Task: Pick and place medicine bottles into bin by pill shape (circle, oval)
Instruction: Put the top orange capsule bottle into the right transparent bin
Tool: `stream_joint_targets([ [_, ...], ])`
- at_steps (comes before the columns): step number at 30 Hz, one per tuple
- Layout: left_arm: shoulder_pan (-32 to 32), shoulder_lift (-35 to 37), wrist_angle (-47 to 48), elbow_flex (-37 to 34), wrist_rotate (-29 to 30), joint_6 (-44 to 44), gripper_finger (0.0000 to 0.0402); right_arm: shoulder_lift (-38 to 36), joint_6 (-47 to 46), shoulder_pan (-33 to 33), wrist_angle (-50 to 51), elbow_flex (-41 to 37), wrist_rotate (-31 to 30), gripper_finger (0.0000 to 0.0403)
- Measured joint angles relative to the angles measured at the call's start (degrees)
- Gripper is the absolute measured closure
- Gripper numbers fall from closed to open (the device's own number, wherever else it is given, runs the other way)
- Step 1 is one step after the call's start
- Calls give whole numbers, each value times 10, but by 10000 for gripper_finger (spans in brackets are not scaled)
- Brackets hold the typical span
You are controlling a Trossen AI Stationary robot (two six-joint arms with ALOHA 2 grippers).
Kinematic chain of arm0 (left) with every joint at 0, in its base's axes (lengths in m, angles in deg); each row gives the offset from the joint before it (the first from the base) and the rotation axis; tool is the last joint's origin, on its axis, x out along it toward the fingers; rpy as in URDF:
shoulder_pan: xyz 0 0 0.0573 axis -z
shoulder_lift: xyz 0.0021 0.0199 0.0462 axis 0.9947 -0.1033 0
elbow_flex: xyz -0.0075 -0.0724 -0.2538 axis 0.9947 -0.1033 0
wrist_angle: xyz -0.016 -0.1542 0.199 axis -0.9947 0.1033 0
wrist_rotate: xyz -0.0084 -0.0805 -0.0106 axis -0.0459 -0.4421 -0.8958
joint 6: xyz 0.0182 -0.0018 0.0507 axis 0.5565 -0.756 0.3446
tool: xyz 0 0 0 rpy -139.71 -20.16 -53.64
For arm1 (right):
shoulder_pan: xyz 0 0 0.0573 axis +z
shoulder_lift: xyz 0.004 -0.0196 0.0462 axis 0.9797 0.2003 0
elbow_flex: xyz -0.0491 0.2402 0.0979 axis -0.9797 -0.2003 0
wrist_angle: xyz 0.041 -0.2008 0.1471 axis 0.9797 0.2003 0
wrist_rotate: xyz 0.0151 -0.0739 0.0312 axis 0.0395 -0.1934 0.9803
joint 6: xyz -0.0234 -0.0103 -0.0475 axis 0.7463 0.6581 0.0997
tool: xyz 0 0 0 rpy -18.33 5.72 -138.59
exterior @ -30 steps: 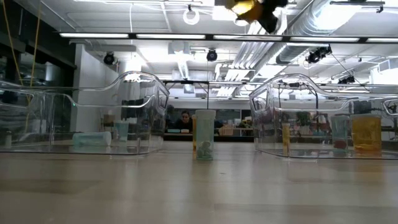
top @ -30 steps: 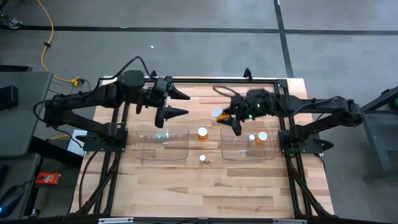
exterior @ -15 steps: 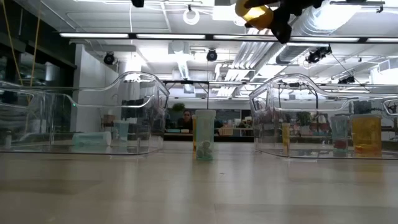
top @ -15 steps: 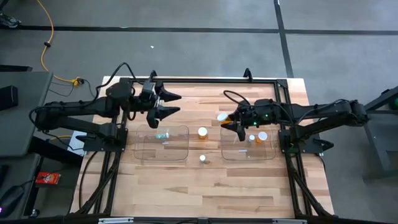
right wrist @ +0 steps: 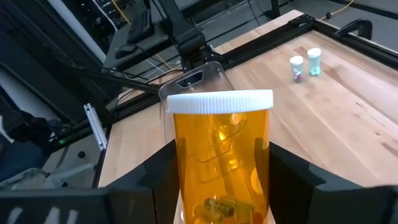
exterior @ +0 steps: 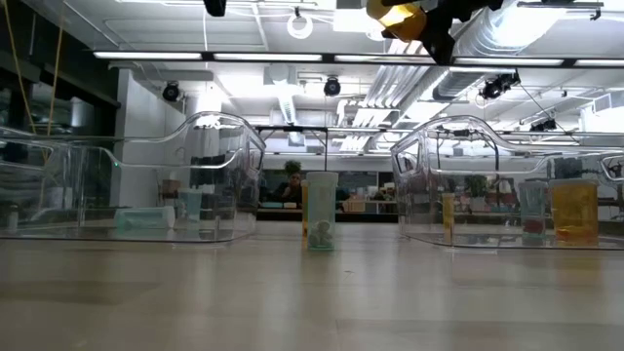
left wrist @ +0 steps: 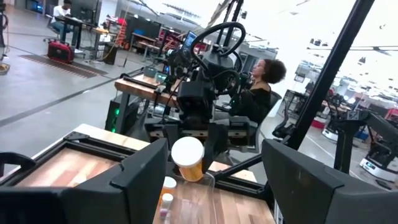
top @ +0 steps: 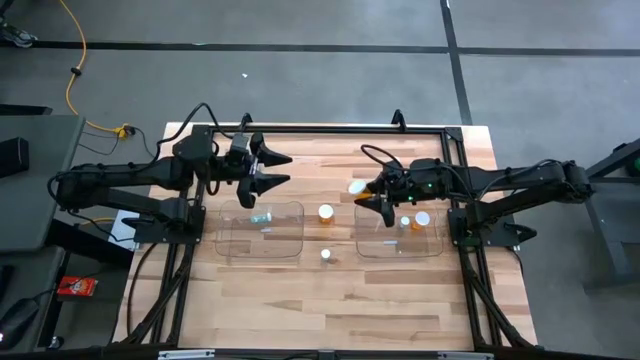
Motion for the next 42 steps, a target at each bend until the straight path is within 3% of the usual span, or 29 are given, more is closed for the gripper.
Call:
stream_joint_targets([
  [6,0,0,5,0,0,0,154,0,-14,0,37,1,33,222],
  [17,0,0,21,0,3,0,154,34,4,15,307,1,37,222],
  [26,0,0,22,0,4,0,154,125,156,14,332,1,34,222],
  [42,0,0,22,0,3,0,154,199,195,14,357,1,22,222],
])
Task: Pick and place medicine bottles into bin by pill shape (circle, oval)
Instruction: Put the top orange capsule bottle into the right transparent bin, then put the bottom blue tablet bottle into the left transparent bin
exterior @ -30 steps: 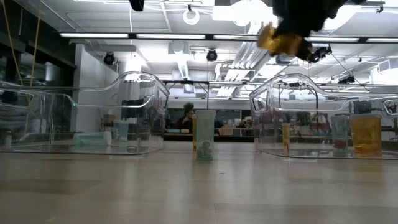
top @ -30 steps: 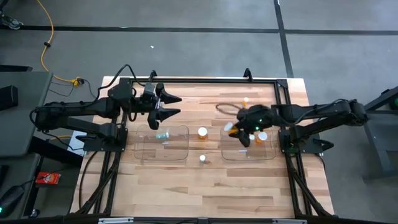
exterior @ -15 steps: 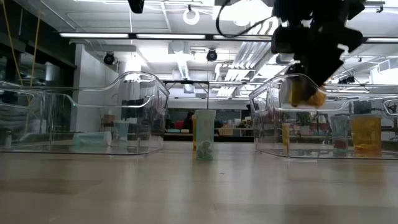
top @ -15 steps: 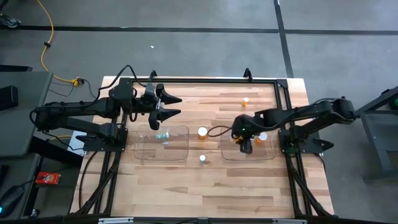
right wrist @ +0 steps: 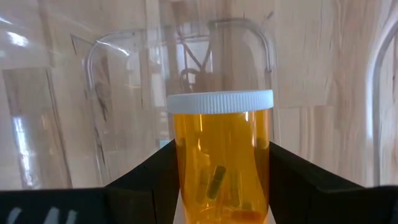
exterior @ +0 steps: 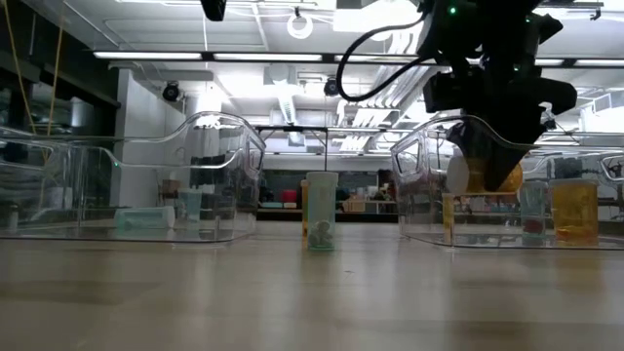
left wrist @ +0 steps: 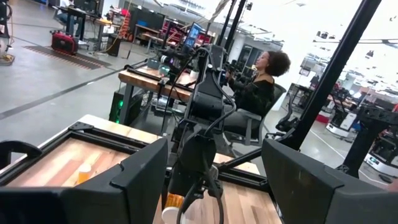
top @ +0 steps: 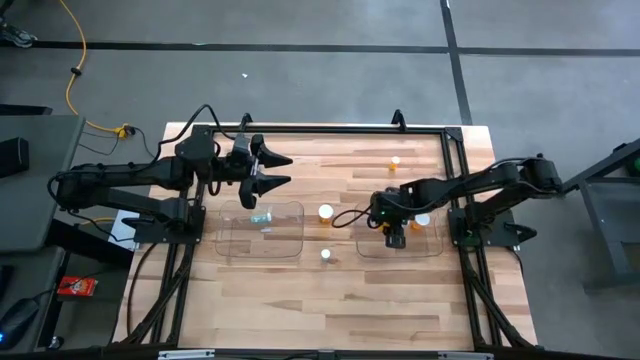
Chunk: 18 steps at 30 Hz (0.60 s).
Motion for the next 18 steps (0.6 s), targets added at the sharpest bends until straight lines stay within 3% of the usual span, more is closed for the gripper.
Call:
stream_joint_targets([
  [7,0,0,9,0,0,0,154,0,-1,0,2,0,0,217],
  [18,0,0,9,0,0,0,154,0,-6,0,2,0,0,171],
])
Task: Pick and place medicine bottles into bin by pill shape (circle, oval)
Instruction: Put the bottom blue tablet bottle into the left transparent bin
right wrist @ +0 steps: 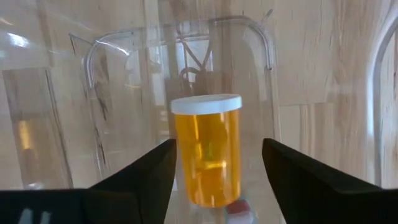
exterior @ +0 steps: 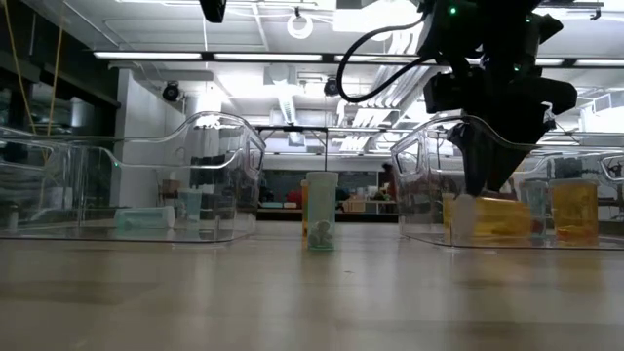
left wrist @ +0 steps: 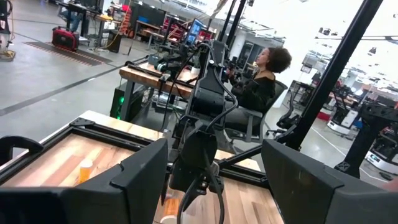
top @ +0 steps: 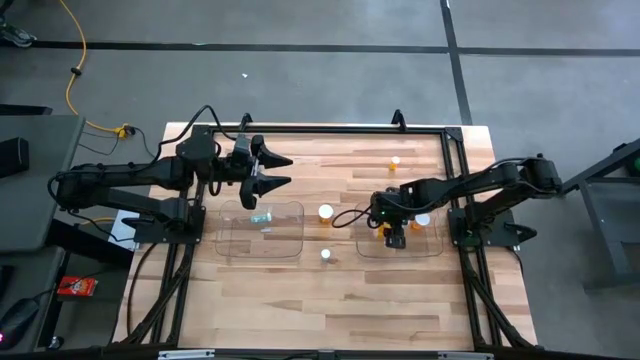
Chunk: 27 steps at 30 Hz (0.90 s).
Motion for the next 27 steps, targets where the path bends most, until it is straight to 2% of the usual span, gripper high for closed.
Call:
stream_joint_targets([
  [7,0,0,0,0,0,0,154,-20,-3,0,44,41,5,167],
  [10,0,0,-1,0,0,5,154,-57,-13,0,57,67,3,167],
  [13,0,0,-1,0,0,29,154,-113,-54,0,21,73,-25,167],
  [15,0,0,-1,0,0,43,154,-155,-93,0,-45,58,-62,167],
  [20,0,2,1,0,0,65,154,-234,-153,0,-298,-35,-148,167],
  [24,-2,2,24,0,0,71,154,-245,-130,0,-471,-91,-173,167],
  [27,-2,2,53,0,0,71,154,-237,-83,0,-544,-101,-175,167],
])
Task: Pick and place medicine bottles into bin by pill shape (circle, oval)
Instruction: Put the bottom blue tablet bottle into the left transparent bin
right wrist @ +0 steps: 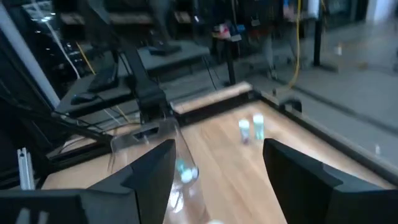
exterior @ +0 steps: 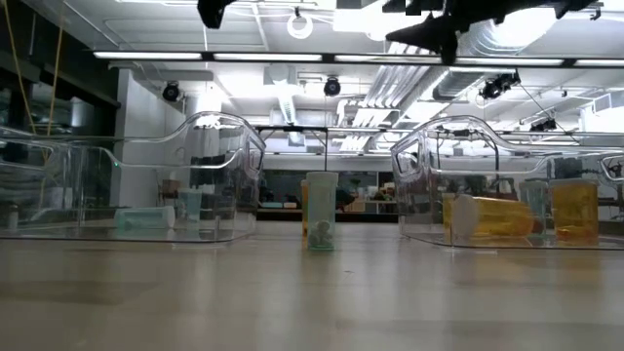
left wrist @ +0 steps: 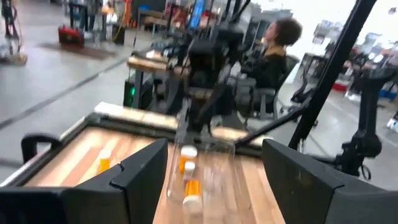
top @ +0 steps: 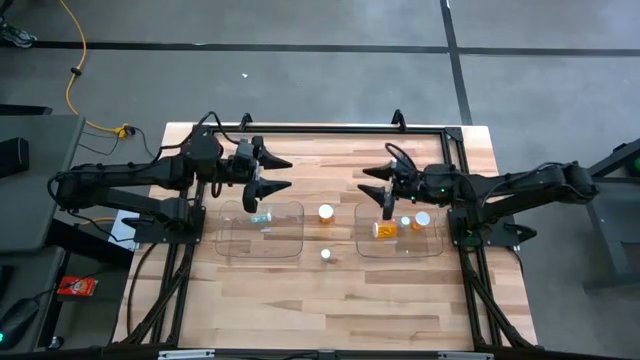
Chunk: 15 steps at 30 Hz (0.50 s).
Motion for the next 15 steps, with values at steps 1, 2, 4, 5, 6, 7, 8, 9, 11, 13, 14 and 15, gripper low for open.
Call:
stream_joint_targets([
  [1,0,0,12,0,2,0,154,1,17,0,-11,0,0,167],
  [2,0,0,21,0,5,0,154,1,29,0,-18,0,1,167],
  [4,0,0,34,0,9,0,154,1,43,0,-21,5,10,167],
  [5,0,0,36,0,10,2,154,1,49,0,-22,7,12,167],
  [6,0,0,36,0,13,4,154,1,53,0,-21,8,13,167],
  [7,0,0,35,0,18,5,154,1,53,0,-21,10,14,167],
  [8,0,0,33,0,25,5,154,1,53,0,-21,10,14,167],
  [9,0,0,32,0,34,5,154,0,53,0,-21,11,14,167],
  [11,0,0,31,0,51,5,154,0,53,0,-21,11,14,167],
  [13,0,0,31,0,62,5,154,0,53,0,-21,11,14,167],
  [14,0,0,31,0,63,5,154,0,53,0,-21,11,14,167],
  [15,0,0,31,0,66,5,154,0,53,0,-21,11,14,167],
])
